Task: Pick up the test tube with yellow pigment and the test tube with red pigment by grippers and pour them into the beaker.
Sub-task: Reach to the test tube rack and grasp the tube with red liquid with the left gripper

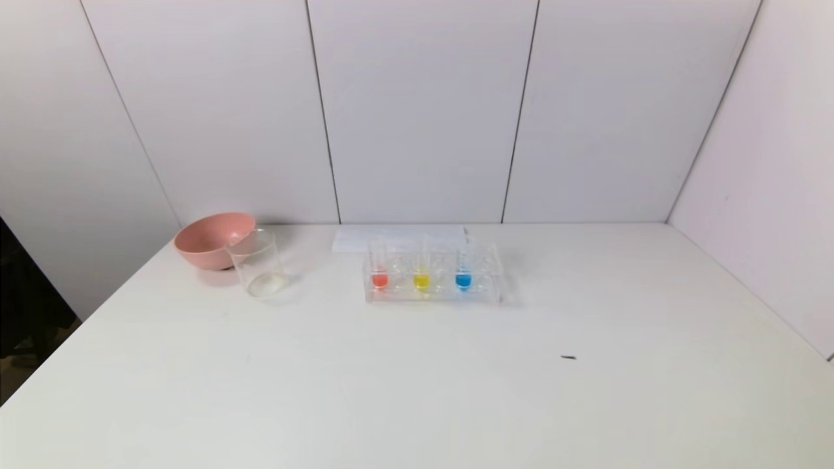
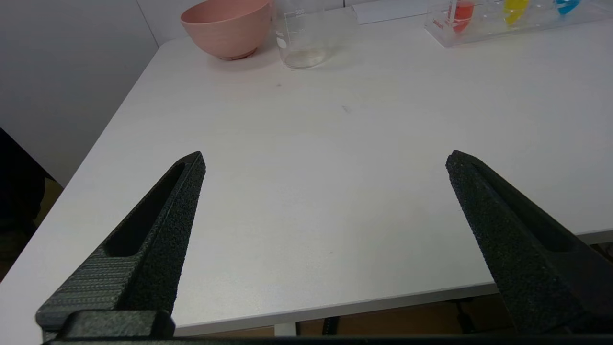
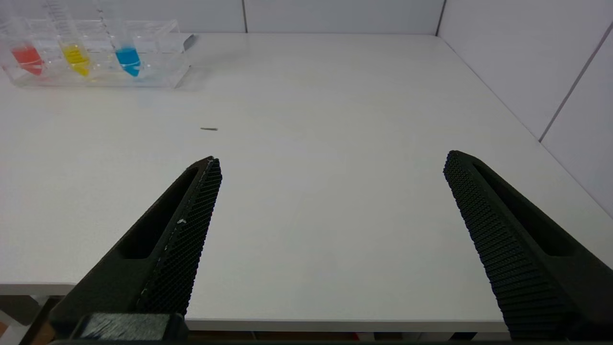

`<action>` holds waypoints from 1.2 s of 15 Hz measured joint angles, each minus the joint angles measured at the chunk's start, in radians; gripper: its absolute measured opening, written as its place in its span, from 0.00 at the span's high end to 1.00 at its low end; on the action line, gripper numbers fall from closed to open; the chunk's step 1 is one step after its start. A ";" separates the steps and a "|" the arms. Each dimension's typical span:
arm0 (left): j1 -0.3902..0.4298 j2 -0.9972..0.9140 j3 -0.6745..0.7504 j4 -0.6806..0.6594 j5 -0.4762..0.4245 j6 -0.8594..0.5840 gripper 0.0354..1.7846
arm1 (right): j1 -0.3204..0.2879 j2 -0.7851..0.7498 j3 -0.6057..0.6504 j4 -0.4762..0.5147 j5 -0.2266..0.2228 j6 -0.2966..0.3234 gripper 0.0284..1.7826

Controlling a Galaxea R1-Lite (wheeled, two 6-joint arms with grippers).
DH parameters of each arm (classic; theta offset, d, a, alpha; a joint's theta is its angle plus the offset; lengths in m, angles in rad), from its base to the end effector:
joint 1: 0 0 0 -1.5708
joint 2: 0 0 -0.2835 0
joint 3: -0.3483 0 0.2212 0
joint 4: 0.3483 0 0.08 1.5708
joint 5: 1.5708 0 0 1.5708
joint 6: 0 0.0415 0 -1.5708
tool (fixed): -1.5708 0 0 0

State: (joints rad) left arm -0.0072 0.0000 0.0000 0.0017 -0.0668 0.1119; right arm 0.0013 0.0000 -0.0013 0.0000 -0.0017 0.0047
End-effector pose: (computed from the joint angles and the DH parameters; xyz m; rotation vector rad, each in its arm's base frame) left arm 0.0458 -0.0031 0.0753 0.1118 -0.0024 -0.0740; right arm 0.0458 0.0000 0.0759 0.0047 -0.0013 -0.0004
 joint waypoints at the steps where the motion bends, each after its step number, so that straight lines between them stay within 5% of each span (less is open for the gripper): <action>1: 0.000 0.000 0.000 0.000 0.000 0.000 0.01 | 0.000 0.000 0.000 0.000 0.000 0.000 0.05; 18: 0.000 0.000 0.000 0.000 0.018 -0.027 0.01 | 0.000 0.000 0.000 0.000 0.000 0.000 0.05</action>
State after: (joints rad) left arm -0.0072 0.0000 0.0000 0.0017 -0.0485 0.0847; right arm 0.0013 0.0000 -0.0013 0.0000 -0.0017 0.0047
